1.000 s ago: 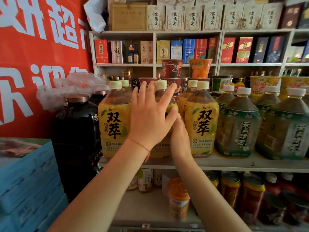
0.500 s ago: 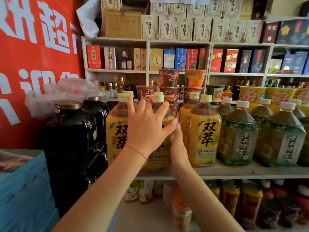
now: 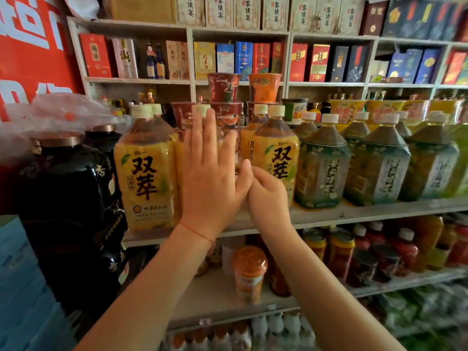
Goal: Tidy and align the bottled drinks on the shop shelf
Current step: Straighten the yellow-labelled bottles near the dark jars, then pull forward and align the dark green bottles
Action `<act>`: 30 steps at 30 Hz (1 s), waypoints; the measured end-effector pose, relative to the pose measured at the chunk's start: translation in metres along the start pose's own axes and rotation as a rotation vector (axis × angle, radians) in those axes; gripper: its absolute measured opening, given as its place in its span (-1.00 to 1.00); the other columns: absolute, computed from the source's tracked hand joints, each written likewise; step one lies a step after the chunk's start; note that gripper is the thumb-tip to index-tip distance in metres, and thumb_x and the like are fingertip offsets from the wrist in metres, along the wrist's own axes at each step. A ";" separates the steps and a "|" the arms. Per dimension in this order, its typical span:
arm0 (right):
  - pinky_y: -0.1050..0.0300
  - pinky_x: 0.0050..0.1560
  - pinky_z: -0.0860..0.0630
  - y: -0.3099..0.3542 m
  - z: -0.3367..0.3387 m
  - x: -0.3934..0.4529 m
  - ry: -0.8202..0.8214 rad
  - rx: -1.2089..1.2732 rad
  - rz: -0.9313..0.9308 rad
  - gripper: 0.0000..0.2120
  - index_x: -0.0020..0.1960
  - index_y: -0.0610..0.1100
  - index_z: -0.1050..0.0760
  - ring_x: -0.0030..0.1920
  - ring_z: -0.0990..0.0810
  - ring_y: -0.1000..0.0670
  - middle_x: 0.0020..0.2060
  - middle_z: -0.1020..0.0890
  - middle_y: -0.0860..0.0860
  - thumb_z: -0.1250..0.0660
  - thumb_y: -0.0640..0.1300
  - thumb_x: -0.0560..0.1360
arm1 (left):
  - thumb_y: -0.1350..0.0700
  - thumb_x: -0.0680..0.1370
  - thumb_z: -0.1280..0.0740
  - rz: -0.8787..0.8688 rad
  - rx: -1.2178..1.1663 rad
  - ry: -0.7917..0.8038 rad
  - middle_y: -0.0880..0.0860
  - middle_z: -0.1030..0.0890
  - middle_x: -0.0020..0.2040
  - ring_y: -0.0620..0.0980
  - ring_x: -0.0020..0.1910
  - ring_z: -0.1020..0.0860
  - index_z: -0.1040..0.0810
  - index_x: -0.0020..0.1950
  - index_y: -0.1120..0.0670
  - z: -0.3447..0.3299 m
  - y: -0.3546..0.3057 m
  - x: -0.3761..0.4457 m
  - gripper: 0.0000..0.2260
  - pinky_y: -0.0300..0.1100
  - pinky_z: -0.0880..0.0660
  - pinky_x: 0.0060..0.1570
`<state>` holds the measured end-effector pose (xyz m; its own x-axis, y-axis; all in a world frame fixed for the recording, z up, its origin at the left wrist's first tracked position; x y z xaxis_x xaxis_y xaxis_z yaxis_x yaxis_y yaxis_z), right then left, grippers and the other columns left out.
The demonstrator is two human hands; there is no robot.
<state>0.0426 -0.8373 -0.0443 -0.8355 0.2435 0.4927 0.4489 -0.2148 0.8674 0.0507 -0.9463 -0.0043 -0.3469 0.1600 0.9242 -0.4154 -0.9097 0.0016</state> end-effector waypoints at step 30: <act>-0.25 0.33 -0.46 -0.077 0.042 0.072 0.291 0.396 -0.675 -0.40 0.27 0.12 -0.53 0.21 -0.58 -0.15 0.20 -0.62 -0.07 -0.04 0.48 0.51 | -0.60 0.37 -0.10 1.184 -0.995 0.139 -0.05 -0.51 0.43 0.01 0.39 -0.47 -0.44 0.47 -0.18 -0.102 -0.049 -0.007 -0.19 0.16 -0.41 0.40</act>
<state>-0.0392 -0.7638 -0.0724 -0.9890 -0.0649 -0.1326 -0.1449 0.2518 0.9569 -0.0118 -0.8640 -0.0499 -0.9183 -0.3564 0.1724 -0.2086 0.0655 -0.9758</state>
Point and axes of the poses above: each hand's wrist, its own x-axis towards the middle knuckle, its own z-axis out of the back of the hand, y = z × x, the point moved 6 cm from there along x, towards the middle knuckle
